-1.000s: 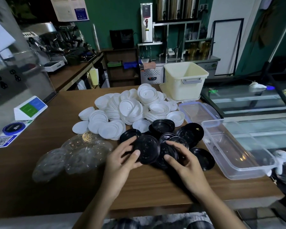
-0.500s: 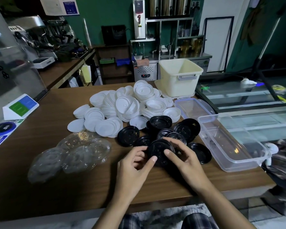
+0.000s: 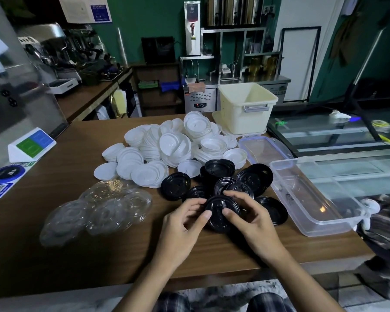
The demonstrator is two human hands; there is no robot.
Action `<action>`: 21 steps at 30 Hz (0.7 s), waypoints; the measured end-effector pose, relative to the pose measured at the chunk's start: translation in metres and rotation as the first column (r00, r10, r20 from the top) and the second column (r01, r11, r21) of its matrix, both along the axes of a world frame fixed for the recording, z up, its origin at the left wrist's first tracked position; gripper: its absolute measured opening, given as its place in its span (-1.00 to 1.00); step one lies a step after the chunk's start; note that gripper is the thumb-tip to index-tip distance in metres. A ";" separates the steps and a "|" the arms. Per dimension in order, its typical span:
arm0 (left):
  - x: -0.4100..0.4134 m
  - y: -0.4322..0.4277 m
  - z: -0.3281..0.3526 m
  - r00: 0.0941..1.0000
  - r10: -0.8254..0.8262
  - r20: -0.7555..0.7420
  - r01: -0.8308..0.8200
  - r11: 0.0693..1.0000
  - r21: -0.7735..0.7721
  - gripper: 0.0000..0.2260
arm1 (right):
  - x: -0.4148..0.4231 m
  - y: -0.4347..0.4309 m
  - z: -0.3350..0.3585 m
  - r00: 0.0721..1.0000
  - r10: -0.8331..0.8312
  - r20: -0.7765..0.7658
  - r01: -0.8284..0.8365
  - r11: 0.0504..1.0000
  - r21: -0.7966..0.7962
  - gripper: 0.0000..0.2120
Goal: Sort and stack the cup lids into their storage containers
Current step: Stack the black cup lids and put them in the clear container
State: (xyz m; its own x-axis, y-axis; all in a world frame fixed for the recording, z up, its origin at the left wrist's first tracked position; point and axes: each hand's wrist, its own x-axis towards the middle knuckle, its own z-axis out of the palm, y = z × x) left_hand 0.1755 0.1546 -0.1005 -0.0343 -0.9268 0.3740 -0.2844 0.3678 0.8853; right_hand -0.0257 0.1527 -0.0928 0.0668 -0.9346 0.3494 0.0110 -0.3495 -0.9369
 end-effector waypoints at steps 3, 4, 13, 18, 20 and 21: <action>0.011 -0.015 0.003 0.941 0.124 0.315 -0.034 0.960 -0.278 -0.82 | -0.001 -0.003 -0.003 0.999 -0.040 0.002 0.040 0.999 -0.013 -0.68; 0.016 -0.021 0.002 0.904 0.142 0.403 0.003 0.941 -0.337 -0.79 | 0.000 -0.003 -0.004 0.999 -0.048 0.008 0.048 0.999 -0.012 -0.69; 0.029 -0.037 -0.001 0.756 0.135 0.640 0.153 0.915 -0.374 -0.75 | 0.000 -0.004 -0.005 0.998 -0.057 0.011 0.056 0.998 0.014 -0.70; 0.035 -0.031 0.001 0.881 0.070 0.468 0.045 0.972 -0.231 -0.64 | 0.000 -0.004 -0.004 0.998 -0.068 -0.013 0.069 0.997 0.024 -0.70; 0.036 -0.027 0.003 0.929 0.069 0.365 -0.003 0.984 -0.179 -0.66 | 0.001 -0.003 -0.004 0.997 -0.070 -0.009 0.071 0.997 0.035 -0.71; 0.036 -0.024 0.004 0.950 0.082 0.300 -0.037 0.988 -0.153 -0.67 | 0.001 -0.003 -0.004 0.998 -0.069 0.002 0.069 0.997 0.043 -0.71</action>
